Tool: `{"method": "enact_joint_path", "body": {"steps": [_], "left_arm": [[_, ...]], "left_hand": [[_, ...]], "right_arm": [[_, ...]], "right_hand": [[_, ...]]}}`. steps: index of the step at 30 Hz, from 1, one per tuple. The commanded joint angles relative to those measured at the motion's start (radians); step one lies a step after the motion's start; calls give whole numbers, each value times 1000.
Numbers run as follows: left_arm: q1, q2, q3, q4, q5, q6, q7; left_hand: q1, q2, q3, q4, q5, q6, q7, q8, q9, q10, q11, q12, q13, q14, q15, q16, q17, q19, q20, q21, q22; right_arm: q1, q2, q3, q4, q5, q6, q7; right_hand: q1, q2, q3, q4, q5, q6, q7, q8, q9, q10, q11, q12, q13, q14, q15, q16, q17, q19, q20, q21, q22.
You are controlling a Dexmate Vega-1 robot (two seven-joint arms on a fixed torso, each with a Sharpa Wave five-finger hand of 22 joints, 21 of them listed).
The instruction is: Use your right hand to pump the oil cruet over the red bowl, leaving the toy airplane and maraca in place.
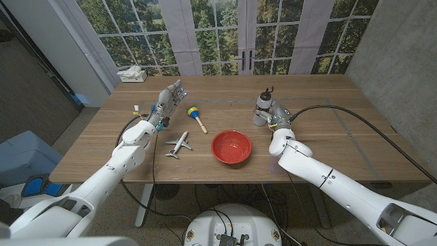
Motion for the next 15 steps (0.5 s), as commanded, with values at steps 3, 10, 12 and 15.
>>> {"method": "enact_joint_path", "body": {"steps": [3,10,12,15], "left_arm": [[-3,-2,-2,8,-2,-5,-4],[-2,1,-2,1,-1,-3,-2],[-2,2,-1,-1,1,-2,-1],[-3,1,0,-1,1,0,-2]], "left_hand": [[-3,59,4,-5,1,-4,-10,5,3,-65,0,1,2,-79,-46,2,2,-1,7,3,4],[-4,58,3,-6,1,-4,-10,5,3,-65,-1,1,2,-80,-46,2,2,-1,6,3,4],[-4,58,3,-6,1,-4,-10,5,3,-65,-1,1,2,-79,-46,2,2,-2,6,3,4],[-4,58,3,-6,1,-4,-10,5,3,-65,-1,1,2,-79,-46,2,2,-1,6,3,4]], "right_arm": [[-28,-9,16,-9,-42,65,-16],[-63,-29,49,-32,-36,134,-15],[-77,-38,66,-35,-25,177,-14],[-92,-51,85,-34,-9,241,-5]], "right_hand": [[-52,-18,-41,11,5,-22,10,11,-1,-31,6,5,-7,-54,-74,-24,-2,-47,39,-30,1],[-114,-15,-101,29,9,-58,23,10,-3,-87,16,6,-22,-140,-43,-60,-4,-155,140,-99,0],[-150,-17,-130,41,12,-68,24,13,-4,-92,19,10,-29,-162,-32,-68,-3,-213,178,-137,0],[-217,-25,-190,59,24,-77,27,16,-6,-108,28,13,-41,-213,-2,-93,-8,-313,252,-211,-1]]}}
